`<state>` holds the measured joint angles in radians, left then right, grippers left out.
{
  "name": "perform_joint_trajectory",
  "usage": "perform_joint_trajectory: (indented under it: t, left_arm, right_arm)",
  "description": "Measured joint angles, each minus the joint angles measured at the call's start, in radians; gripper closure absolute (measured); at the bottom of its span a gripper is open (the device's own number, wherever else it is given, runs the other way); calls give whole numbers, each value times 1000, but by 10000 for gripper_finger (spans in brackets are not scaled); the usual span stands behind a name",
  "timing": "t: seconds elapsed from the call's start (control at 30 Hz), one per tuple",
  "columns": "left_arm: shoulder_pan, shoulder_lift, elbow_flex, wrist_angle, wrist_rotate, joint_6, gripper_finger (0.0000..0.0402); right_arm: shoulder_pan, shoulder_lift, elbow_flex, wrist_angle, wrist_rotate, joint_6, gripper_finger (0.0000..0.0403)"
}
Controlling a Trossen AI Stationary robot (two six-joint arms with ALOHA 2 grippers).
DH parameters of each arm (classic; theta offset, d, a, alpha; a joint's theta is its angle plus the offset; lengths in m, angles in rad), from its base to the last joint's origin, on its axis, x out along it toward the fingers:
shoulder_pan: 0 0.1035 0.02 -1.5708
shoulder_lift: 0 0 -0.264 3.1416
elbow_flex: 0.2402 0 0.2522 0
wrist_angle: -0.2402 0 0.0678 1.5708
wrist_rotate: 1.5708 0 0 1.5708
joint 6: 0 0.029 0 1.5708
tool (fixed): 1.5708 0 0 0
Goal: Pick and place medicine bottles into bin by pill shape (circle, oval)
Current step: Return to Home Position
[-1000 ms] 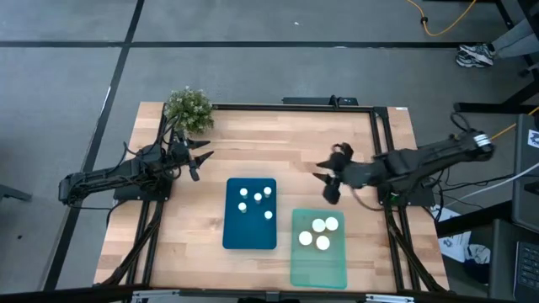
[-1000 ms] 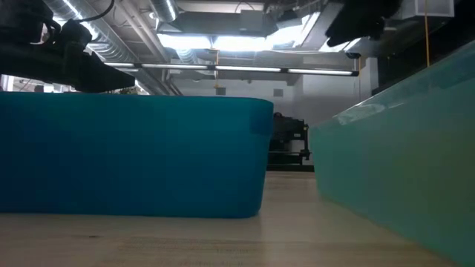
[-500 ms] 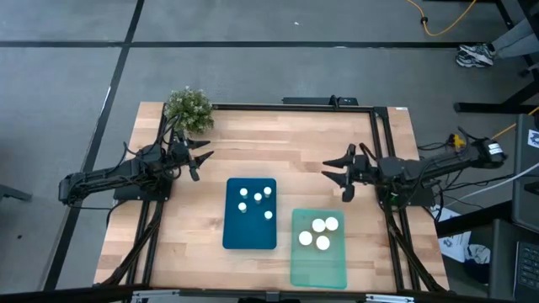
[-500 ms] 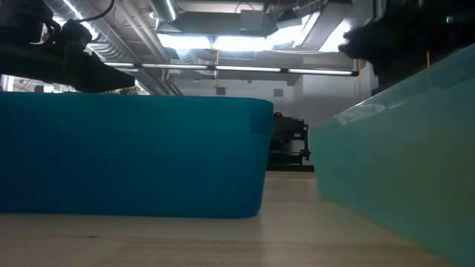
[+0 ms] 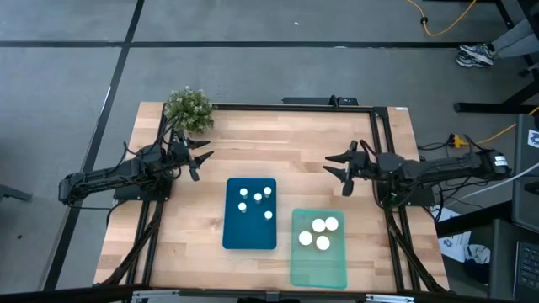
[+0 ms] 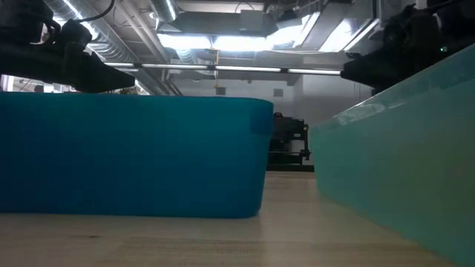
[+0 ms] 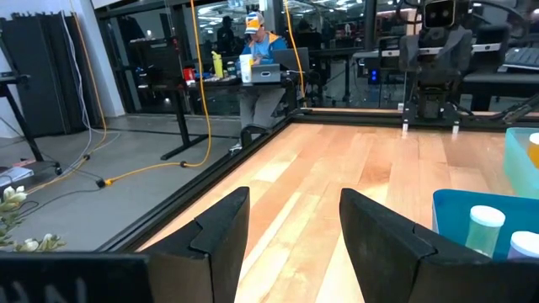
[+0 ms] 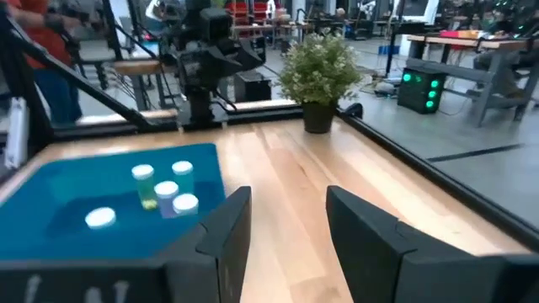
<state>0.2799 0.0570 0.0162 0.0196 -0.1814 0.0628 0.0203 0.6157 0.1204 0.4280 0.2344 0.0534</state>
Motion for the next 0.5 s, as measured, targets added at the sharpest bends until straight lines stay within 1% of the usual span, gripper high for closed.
perform_joint_trajectory:
  t: [0.4, 0.5]
  left_arm:
    - [0, 0, 0, 0, 0, 0, 224]
    - [0, 0, 0, 0, 0, 0, 224]
  right_arm:
    - [-6, -326, 0, -404, 8, -9, 244]
    - [-6, -400, 0, -478, 39, -4, 244]
